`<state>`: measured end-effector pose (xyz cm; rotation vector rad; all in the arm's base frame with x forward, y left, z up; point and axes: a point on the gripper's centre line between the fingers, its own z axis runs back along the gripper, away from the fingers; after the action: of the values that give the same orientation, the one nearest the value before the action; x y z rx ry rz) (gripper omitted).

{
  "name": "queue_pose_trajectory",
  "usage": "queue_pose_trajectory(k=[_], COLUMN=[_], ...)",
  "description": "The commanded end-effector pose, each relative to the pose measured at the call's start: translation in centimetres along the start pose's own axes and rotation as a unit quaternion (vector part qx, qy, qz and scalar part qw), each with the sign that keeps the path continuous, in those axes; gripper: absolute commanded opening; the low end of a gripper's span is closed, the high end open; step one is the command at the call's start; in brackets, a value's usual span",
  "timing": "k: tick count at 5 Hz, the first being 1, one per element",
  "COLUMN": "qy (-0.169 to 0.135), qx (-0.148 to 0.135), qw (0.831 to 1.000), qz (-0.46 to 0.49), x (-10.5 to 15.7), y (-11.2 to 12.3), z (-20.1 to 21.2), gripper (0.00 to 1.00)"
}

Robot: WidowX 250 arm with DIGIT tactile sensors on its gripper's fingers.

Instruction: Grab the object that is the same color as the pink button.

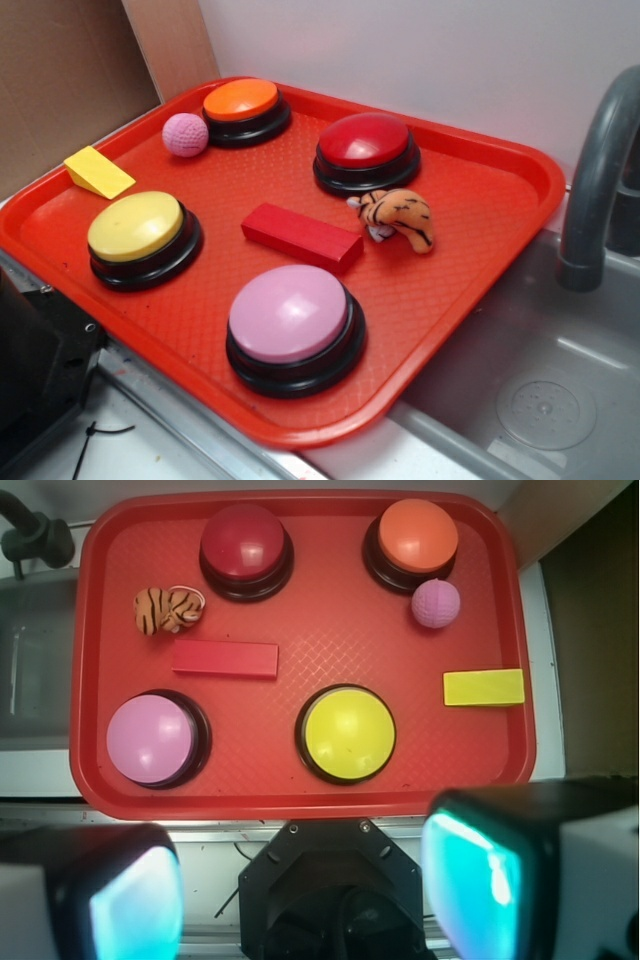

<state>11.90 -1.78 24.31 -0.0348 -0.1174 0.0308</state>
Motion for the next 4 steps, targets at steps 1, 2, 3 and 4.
queue_pose_trajectory(k=[1, 2, 3, 4], qy=[0.0, -0.003, -0.015, -0.03], qx=[0.0, 0.015, 0.024, 0.028], qw=[1.0, 1.0, 0.999, 0.999], qz=[0.0, 0.007, 0.018, 0.034], x=[0.0, 1.5, 2.2, 3.2], y=[0.0, 1.1, 2.0, 3.8], z=[0.0, -1.4, -2.6, -4.3], gripper=[1.0, 1.0, 1.0, 1.0])
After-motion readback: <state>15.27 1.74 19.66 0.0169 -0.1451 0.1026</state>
